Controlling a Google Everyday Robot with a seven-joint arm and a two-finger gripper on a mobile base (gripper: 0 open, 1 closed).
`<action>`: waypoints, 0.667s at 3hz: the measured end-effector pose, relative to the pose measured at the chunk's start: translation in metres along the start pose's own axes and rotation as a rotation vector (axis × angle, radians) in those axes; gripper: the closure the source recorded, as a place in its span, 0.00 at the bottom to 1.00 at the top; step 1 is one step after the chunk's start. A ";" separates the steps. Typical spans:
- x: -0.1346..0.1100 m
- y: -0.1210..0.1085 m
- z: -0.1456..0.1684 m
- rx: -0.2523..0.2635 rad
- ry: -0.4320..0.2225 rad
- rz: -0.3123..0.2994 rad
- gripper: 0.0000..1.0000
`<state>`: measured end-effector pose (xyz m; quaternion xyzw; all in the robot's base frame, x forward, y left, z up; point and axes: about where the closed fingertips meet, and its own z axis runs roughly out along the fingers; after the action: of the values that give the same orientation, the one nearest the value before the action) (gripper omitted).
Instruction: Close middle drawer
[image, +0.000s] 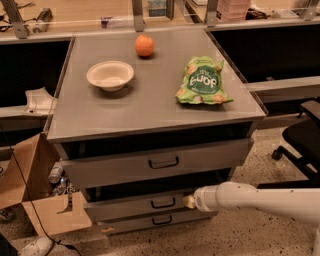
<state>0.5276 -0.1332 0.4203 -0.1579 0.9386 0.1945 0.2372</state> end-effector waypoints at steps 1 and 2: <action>-0.003 -0.002 0.002 0.006 -0.003 0.006 1.00; -0.001 -0.002 0.001 0.007 -0.004 0.007 1.00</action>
Offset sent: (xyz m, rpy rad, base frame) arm 0.0274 -0.0063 -0.0047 -0.0107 -0.0122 -0.0636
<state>0.5295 -0.1346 0.4192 -0.1532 0.9394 0.1924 0.2390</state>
